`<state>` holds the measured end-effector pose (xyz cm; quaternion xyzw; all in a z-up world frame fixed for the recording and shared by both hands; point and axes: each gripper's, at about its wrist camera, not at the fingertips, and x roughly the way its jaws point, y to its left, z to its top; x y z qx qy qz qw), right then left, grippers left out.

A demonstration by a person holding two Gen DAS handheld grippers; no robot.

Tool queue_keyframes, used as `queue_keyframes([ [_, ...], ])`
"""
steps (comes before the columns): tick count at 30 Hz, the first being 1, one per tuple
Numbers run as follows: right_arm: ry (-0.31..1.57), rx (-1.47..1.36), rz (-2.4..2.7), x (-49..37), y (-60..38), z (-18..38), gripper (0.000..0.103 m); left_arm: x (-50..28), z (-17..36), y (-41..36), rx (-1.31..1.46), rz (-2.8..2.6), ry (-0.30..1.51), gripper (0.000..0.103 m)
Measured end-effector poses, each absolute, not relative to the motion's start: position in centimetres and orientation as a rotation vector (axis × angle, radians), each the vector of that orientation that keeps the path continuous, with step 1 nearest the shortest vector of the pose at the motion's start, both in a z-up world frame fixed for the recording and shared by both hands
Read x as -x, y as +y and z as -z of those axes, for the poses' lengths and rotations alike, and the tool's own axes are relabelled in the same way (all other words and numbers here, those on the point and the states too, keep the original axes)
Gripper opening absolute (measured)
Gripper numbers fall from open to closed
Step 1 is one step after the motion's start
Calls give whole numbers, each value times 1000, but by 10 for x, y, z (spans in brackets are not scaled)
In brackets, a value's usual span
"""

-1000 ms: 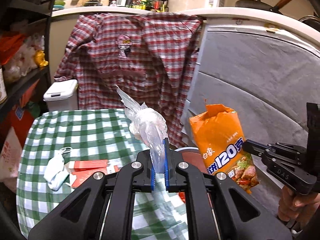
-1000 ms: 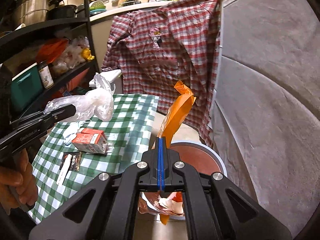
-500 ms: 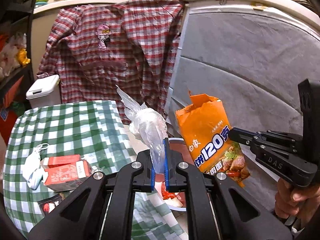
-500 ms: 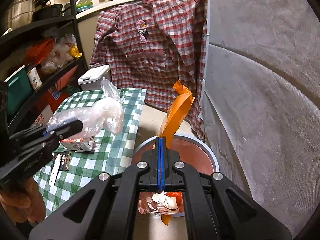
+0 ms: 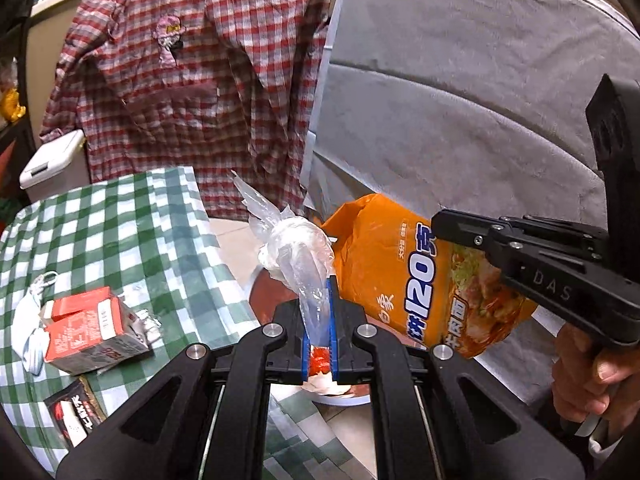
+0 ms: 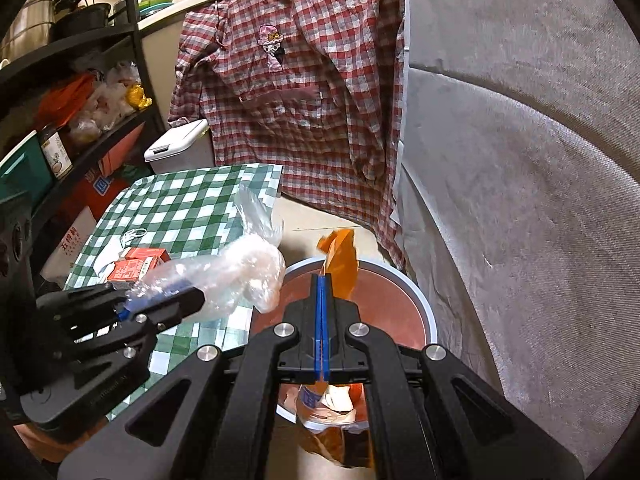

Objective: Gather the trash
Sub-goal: 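Carry the plastic bag and orange snack bag over the bin and release both, then move both grippers back to the white mask and red cartons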

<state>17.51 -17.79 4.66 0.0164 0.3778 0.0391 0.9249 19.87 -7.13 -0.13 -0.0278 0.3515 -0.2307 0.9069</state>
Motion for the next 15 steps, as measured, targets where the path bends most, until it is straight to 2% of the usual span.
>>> queue_keyframes([
  [3, 780, -33, -79, -177, -178, -45, 0, -199, 4, -72, 66, 483, 741, 10],
  [5, 780, -30, -72, -178, -179, -45, 2, -198, 3, -72, 67, 481, 737, 22],
  [7, 782, -33, -58, -179, -181, -44, 5, -199, 1, -72, 70, 477, 727, 28],
  [12, 766, -45, -44, -178, -184, -47, 7, -197, -4, -64, 85, 465, 713, 28],
  [15, 745, -47, -34, -176, -184, -51, 18, -196, -7, -58, 88, 454, 705, 28],
])
